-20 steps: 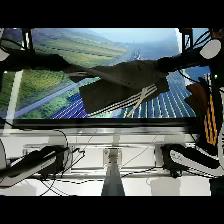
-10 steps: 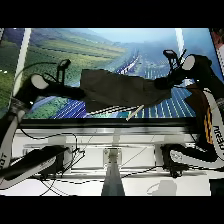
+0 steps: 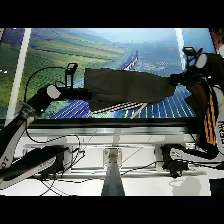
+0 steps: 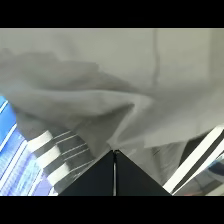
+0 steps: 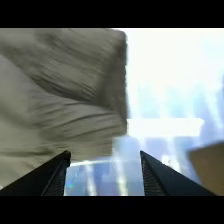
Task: Fold the clothes and pants, and hang the long-sleeved shirts on hangers.
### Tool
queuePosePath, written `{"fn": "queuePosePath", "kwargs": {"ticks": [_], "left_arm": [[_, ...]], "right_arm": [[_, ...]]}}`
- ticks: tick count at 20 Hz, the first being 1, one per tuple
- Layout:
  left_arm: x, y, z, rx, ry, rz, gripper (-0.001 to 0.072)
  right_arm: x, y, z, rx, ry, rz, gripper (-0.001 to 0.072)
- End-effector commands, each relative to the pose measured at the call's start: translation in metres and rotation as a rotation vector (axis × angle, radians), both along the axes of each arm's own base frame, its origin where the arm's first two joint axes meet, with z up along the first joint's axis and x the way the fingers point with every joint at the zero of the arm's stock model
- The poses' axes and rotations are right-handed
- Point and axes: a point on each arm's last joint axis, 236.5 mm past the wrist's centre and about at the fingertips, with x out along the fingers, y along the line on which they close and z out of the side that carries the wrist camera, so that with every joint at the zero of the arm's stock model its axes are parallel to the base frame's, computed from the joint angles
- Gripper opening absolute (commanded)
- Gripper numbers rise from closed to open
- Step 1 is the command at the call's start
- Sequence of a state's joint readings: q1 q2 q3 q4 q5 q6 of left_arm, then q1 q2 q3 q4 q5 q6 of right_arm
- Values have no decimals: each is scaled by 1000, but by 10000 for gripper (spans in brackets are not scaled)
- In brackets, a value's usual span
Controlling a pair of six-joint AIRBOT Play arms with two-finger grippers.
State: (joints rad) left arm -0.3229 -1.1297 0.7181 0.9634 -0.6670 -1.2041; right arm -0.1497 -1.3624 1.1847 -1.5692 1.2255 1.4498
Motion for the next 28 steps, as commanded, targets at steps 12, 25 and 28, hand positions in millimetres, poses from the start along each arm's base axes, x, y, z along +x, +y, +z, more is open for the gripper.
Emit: {"fn": "queuePosePath", "kwargs": {"ticks": [12, 25, 28], "left_arm": [[3, 0, 1, 1, -16, 5, 5], [14, 2, 5, 0, -61, 32, 5], [24, 7, 6, 20, -104, 46, 5]], "right_arm": [[24, -3, -53, 328, -17, -17, 620], [-4, 91, -69, 949, 314, -32, 598], [6, 123, -67, 993, 269, 72, 597]]}}
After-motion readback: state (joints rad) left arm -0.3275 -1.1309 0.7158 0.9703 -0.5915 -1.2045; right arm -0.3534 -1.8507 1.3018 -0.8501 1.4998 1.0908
